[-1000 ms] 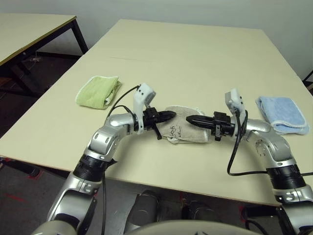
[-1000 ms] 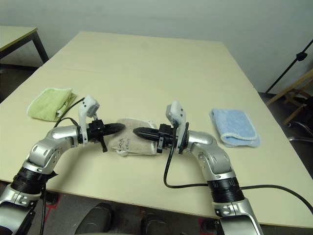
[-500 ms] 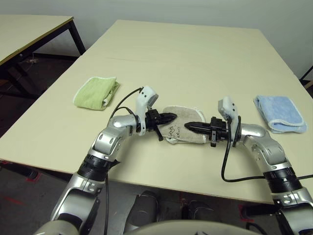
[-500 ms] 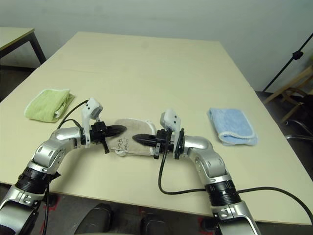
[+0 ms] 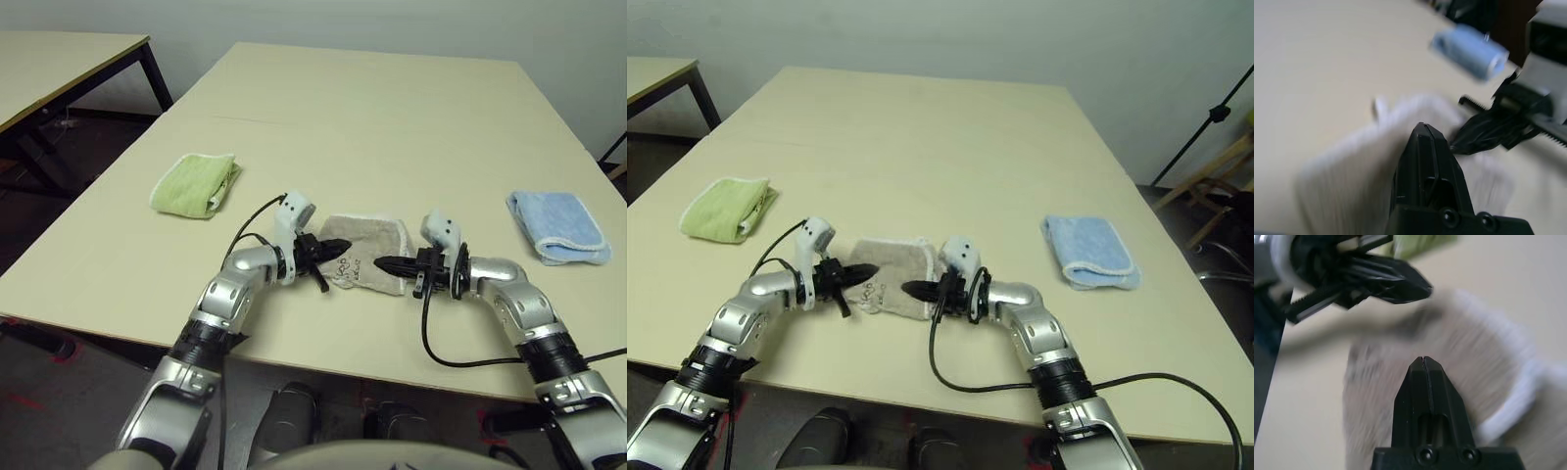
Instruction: Fold the towel and set it aside.
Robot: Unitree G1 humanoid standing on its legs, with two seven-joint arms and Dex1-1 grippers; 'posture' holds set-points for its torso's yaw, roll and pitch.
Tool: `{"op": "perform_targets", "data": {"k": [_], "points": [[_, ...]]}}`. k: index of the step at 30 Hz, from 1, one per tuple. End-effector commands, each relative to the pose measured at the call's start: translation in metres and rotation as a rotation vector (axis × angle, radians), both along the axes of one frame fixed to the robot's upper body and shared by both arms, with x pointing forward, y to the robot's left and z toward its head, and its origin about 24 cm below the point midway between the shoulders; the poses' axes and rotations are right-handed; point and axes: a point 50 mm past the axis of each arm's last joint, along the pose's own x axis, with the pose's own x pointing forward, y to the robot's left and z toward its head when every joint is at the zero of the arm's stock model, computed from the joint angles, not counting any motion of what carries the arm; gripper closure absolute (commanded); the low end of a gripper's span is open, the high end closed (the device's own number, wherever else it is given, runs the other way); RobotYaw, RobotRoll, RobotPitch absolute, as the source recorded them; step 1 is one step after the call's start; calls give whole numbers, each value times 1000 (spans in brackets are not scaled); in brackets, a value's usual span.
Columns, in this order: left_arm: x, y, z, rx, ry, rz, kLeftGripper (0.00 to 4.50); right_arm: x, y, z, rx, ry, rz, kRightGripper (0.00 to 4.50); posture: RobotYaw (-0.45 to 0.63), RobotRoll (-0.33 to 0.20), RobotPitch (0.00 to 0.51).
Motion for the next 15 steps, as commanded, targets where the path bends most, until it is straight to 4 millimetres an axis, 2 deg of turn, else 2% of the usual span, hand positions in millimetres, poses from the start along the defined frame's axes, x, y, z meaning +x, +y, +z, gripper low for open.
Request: {"op": "perform_targets", "data": {"k": [1, 3, 10, 15], "points": [[4, -2, 13, -12, -20, 3, 4477, 8, -7, 17, 44, -48, -49, 4500, 193, 0, 74], [6, -3, 10, 15, -19, -5, 4477, 10, -4, 16, 39, -49, -46, 4500, 191, 0, 72], [0, 1, -19, 167, 23, -38, 4477, 12, 6, 3, -3, -28, -51, 4500, 188, 0, 69], [2, 4, -33, 184, 44, 6, 4477, 18, 3, -17, -156, -21, -96, 4500, 195, 0, 61]]}}
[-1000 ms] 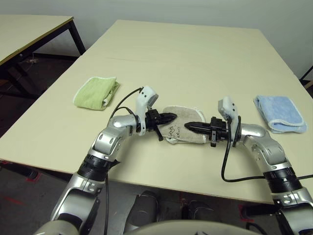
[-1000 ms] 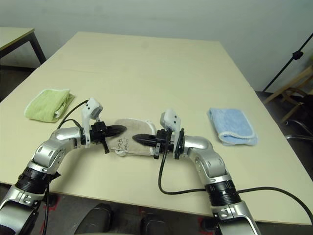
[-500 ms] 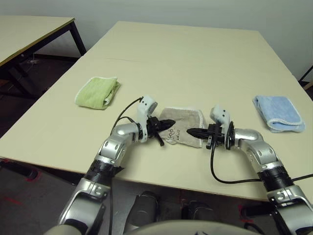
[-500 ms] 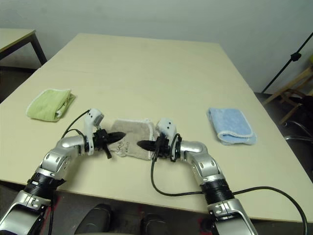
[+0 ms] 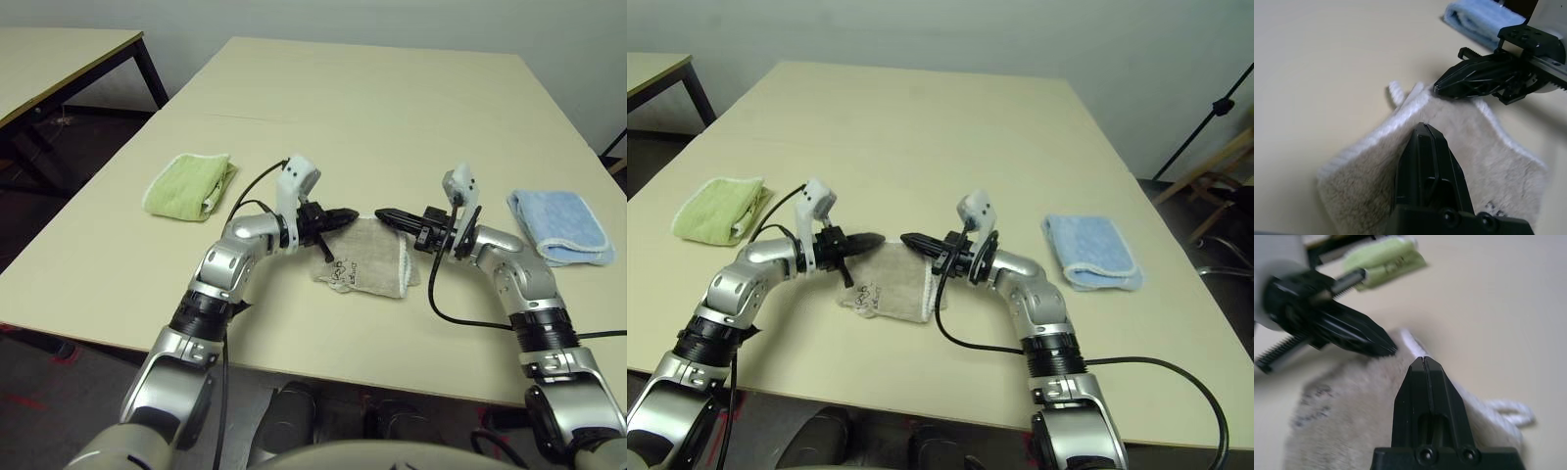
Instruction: Fold the towel and set it aside.
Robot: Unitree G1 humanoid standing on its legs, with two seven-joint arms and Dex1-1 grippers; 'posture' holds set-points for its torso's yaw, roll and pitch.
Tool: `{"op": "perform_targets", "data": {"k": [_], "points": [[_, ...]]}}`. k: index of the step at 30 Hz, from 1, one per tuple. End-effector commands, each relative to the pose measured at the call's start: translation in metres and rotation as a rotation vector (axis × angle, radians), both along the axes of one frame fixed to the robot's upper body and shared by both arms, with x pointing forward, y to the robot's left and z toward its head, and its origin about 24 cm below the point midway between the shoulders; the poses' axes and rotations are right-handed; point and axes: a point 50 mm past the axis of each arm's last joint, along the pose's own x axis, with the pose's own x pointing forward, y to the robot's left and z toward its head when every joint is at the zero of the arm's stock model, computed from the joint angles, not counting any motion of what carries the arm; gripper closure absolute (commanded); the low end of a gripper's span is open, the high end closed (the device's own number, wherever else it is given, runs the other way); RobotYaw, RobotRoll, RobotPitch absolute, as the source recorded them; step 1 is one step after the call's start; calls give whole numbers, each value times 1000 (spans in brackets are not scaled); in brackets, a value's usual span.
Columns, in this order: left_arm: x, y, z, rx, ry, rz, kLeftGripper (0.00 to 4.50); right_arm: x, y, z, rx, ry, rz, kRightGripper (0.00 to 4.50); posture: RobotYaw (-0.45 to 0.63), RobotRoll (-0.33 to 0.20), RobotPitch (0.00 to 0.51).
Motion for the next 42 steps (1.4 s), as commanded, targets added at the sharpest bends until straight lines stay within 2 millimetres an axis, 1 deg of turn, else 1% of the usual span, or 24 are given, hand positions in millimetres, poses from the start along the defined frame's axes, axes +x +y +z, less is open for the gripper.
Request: {"op": "perform_targets", "data": {"k": [1, 3, 5, 7, 9, 11, 12, 13, 15, 16, 18, 20, 21, 22, 23, 27, 31, 33, 38, 42], "points": [[2, 1, -14, 35, 10, 34, 4477, 4, -1, -14, -122, 2, -20, 4500, 195, 0, 61], [3, -1, -22, 49, 12, 47, 4477, 5, -1, -19, -149, 8, -25, 4500, 196, 0, 59], [4, -2, -24, 45, 9, 51, 4477, 6, -1, -20, -151, 7, -22, 4500, 196, 0, 59], [5, -4, -24, 28, 8, 61, 4477, 9, -2, -18, -138, 2, -39, 4500, 194, 0, 59], [6, -4, -21, 8, -4, 73, 4477, 11, -4, -12, -77, 7, -63, 4500, 191, 0, 60], [6, -4, -14, -24, -39, 65, 4111, 12, -7, -1, 27, 30, -92, 4131, 191, 0, 60], [7, -2, -9, -41, -61, 64, 3885, 13, -11, 3, 62, 49, -119, 3882, 191, 0, 62], [7, -1, -4, -60, -81, 60, 3580, 12, -15, 6, 90, 76, -145, 3538, 191, 0, 62], [6, 4, 3, -89, -100, 61, 2874, 11, -21, 11, 115, 102, -179, 2818, 191, 0, 62], [6, 9, 7, -100, -113, 65, 2554, 10, -27, 16, 118, 116, -222, 2452, 191, 0, 64], [0, 22, 15, -92, -134, 38, 1849, 10, -42, 23, 84, 196, -357, 1731, 192, 0, 67], [-8, 35, 20, -85, -161, 4, 1156, 4, -49, 32, 152, 354, -338, 1033, 192, 0, 67], [-12, 42, 23, -103, -173, -14, 776, 1, -51, 36, 183, 452, -314, 597, 192, 0, 70], [-15, 48, 26, -119, -187, -31, 398, -1, -53, 40, 192, 515, -312, 229, 192, 0, 70], [-19, 55, 27, -124, -194, -48, 82, -1, -56, 42, 199, 559, -326, 0, 192, 0, 70], [-31, 75, 27, -118, -164, -81, 31, -5, -60, 42, 205, 722, -343, 0, 197, 0, 72], [-44, 91, 24, -53, -126, -164, 31, -13, -53, 34, 176, 863, -302, 0, 203, 0, 70], [-48, 96, 22, -30, -120, -172, 31, -14, -49, 29, 158, 888, -306, 0, 205, 0, 70], [-54, 100, 23, -38, -110, -186, 31, -20, -37, 16, 141, 962, -285, 0, 211, 0, 69], [-61, 93, 25, -71, -95, -225, 31, -25, -23, 6, 141, 1001, -248, 0, 213, 0, 70]]}}
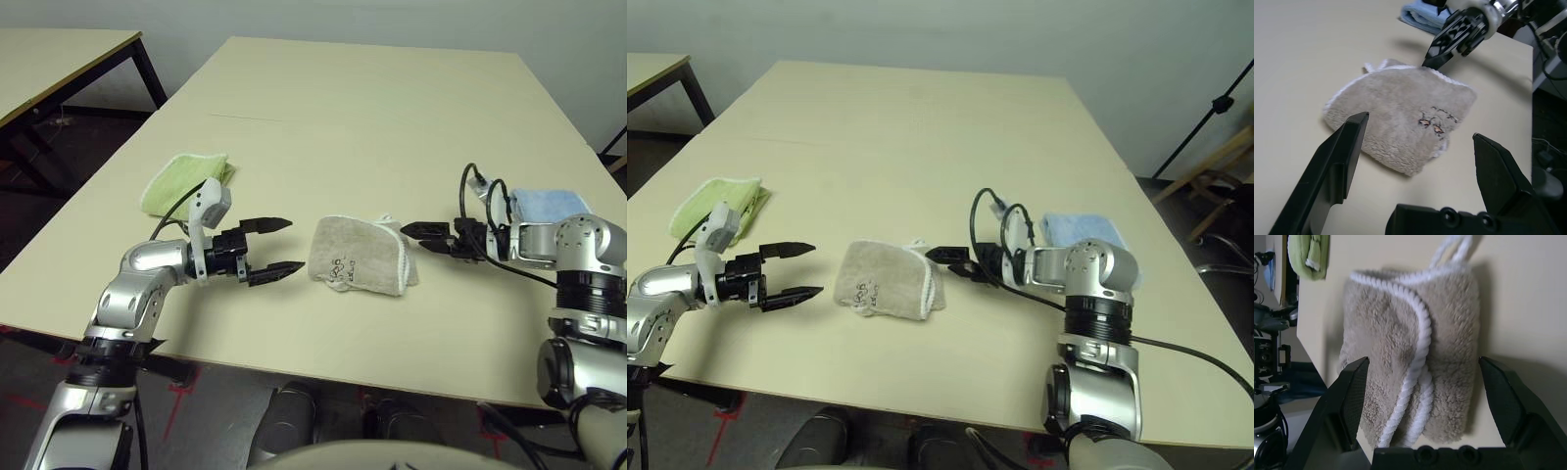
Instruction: Fold the towel and set it aside.
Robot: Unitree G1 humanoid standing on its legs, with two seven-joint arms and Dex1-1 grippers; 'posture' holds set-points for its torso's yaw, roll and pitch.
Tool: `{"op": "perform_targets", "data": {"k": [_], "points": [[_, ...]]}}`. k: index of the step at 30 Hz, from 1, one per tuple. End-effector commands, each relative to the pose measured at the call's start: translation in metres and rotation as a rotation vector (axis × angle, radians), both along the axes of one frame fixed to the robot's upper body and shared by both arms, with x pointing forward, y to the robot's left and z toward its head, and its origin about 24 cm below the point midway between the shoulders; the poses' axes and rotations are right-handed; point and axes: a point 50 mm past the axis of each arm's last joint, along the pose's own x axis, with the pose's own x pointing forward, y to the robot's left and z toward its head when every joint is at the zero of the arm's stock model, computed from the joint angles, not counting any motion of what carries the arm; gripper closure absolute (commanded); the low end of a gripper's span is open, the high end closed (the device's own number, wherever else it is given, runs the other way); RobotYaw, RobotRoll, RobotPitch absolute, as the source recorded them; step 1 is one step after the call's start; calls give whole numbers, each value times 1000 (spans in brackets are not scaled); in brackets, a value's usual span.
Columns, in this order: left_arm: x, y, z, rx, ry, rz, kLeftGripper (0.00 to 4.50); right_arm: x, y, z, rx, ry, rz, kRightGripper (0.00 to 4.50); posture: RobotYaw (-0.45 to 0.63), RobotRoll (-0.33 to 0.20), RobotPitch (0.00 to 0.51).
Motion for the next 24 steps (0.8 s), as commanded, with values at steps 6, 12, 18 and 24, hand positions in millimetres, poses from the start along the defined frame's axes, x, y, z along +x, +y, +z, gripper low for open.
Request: {"op": "perform_targets", "data": {"k": [6, 12, 18, 24], "points": [[-5, -9, -1, -42, 0, -22, 31, -9, 28, -11, 21, 37, 74, 0, 216, 0, 71], [-3, -8, -3, -47, 0, -15, 0, -7, 34, -11, 23, 38, 75, 975, 218, 0, 69], [-2, -9, -3, -56, -2, -11, 0, -7, 35, -11, 35, 39, 67, 3205, 217, 0, 67], [-2, -11, -3, -59, 1, -14, 0, -1, 32, -5, 68, 15, 6, 4453, 210, 0, 66]]}}
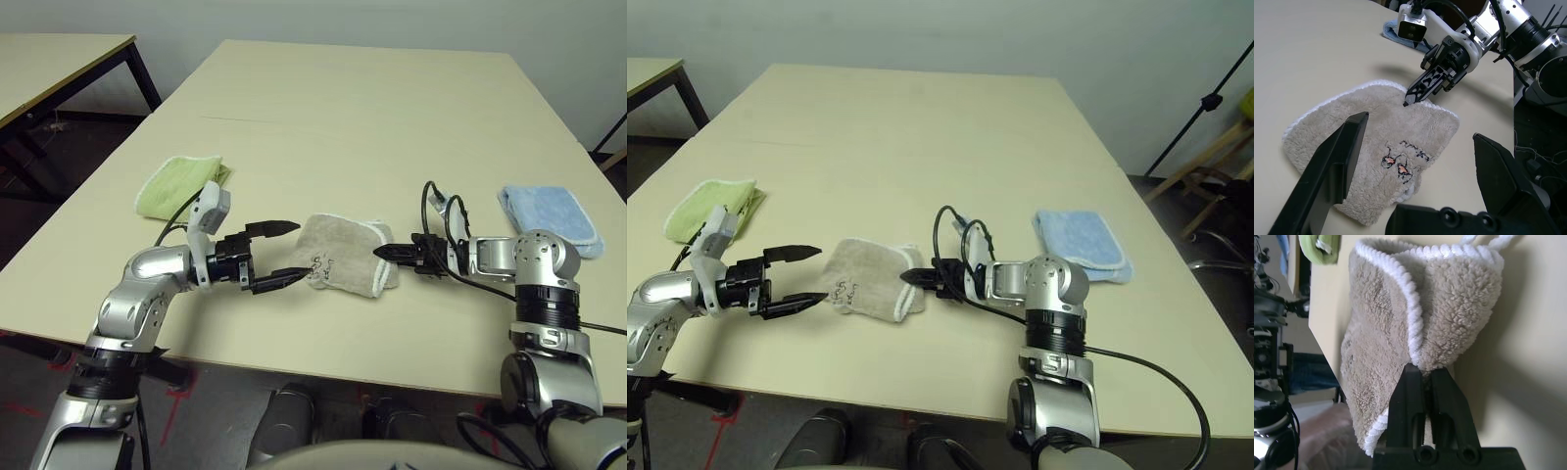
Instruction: Fold the towel and set it aside.
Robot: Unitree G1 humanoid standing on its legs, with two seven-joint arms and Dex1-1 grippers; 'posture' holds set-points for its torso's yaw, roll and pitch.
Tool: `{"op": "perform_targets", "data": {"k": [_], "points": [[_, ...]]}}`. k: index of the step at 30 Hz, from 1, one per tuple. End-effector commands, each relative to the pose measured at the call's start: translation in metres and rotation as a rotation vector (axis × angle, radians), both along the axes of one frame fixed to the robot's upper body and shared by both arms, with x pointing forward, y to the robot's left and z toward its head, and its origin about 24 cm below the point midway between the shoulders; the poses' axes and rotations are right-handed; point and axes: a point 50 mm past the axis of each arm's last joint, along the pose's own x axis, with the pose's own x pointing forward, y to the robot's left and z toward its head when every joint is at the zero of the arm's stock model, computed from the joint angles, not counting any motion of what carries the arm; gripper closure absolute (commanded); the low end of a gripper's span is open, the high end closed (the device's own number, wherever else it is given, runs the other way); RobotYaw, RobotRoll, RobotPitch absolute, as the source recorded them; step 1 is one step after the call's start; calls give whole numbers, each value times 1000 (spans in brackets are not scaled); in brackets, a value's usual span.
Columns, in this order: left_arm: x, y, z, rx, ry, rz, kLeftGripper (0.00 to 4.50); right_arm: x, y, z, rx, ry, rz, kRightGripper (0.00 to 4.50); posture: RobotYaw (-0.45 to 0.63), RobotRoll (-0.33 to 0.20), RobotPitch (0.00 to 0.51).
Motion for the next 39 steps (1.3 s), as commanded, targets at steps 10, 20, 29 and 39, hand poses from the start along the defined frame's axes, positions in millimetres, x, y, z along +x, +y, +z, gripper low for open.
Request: {"op": "perform_targets", "data": {"k": [10, 20, 29, 39], "points": [[5, -4, -2, 3, 8, -13, 0, 39, -29, 52, 185, -246, -358, 4453, 184, 0, 65], [13, -11, 1, 1, 6, -48, 0, 44, -123, 102, 71, -634, -1058, 4453, 137, 0, 67], [15, -9, 2, 4, 9, -56, 0, 1, -157, 86, -48, -635, -1276, 4453, 126, 0, 71], [14, -12, 1, 1, 17, -64, 0, -21, -164, 67, -109, -540, -1273, 4453, 112, 0, 76]]}}
